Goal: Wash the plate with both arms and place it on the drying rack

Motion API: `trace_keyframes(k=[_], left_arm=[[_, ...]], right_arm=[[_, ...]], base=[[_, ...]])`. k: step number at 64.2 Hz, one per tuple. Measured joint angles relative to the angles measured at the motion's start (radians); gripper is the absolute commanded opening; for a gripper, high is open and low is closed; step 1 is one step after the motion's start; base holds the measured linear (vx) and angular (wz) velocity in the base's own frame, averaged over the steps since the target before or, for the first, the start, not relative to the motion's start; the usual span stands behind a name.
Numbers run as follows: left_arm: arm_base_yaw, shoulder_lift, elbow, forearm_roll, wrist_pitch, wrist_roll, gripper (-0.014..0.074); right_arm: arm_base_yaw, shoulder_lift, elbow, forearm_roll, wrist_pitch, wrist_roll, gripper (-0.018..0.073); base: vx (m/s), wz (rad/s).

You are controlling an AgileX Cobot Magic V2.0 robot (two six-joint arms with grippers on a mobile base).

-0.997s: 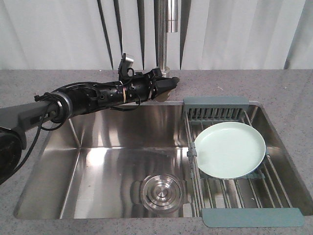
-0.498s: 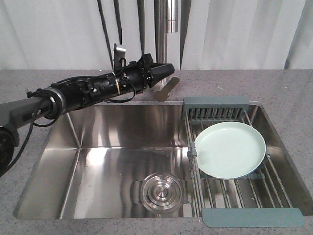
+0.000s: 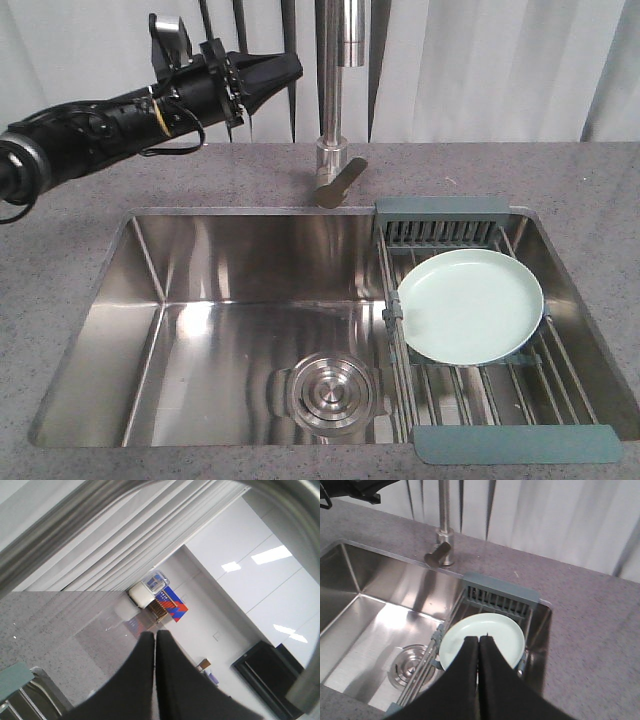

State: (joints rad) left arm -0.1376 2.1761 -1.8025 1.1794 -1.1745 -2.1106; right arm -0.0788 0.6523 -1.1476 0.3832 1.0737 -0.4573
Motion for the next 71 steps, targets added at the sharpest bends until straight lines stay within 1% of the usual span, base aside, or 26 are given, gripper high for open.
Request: trace_keyframes(k=[10, 19, 26, 34, 36, 39, 43, 47, 53, 58, 64, 71], left_arm=[[0.057, -0.074, 0.000, 0.093, -0.013, 0.000, -0.0006], [0.103, -0.194, 0.000, 0.222, -0.016, 0.000, -0.0006], [0.121, -0.326, 0.000, 0.343, -0.029, 0.000, -0.0006], [0.123, -0.498, 0.005, 0.545, -0.050, 0.000, -0.0006], [0.123, -0.548, 0.017, 0.579, -0.054, 0.000, -0.0006], [0.123, -0.623, 0.049, 0.592, -0.063, 0.000, -0.0006], [0.130, -0.739, 0.122, 0.592, -0.067, 0.000, -0.0006], [0.146, -0.862, 0.226, 0.592, -0.071, 0.000, -0.0006], [0.177, -1.042, 0.413, 0.592, -0.074, 0.000, -0.0006], [0.200, -1.205, 0.600, 0.592, -0.061, 0.000, -0.0006], [0.215, -1.425, 0.850, 0.592, 0.039, 0.000, -0.0006], [0.216, -1.694, 1.132, 0.592, 0.227, 0.000, -0.0006]], right_arm=[[0.000, 0.095, 0.001, 0.117, -0.082, -0.114, -0.0006], [0.000, 0.171, 0.003, 0.196, -0.107, -0.214, -0.0006], [0.000, 0.213, 0.007, 0.275, -0.118, -0.302, -0.0006], [0.000, 0.238, 0.007, 0.363, -0.135, -0.408, -0.0006], [0.001, 0.240, 0.007, 0.386, -0.139, -0.427, -0.0006], [0.012, 0.240, 0.007, 0.407, -0.144, -0.449, -0.0005], [0.054, 0.240, 0.007, 0.409, -0.149, -0.468, -0.0005], [0.128, 0.240, 0.010, 0.385, -0.154, -0.474, -0.0005], [0.251, 0.215, 0.057, 0.308, -0.194, -0.471, -0.0005], [0.319, 0.165, 0.133, 0.245, -0.262, -0.453, -0.0005], [0.350, 0.088, 0.263, 0.196, -0.361, -0.433, -0.0005], [0.355, -0.032, 0.436, 0.160, -0.501, -0.414, -0.0005]], base=[[0.00, 0.00], [0.00, 0.00], [0.00, 0.00], [0.00, 0.00], [0.00, 0.00], [0.00, 0.00], [0.00, 0.00], [0.00, 0.00], [0.00, 0.00], [0.00, 0.00], [0.00, 0.00], [0.00, 0.00]])
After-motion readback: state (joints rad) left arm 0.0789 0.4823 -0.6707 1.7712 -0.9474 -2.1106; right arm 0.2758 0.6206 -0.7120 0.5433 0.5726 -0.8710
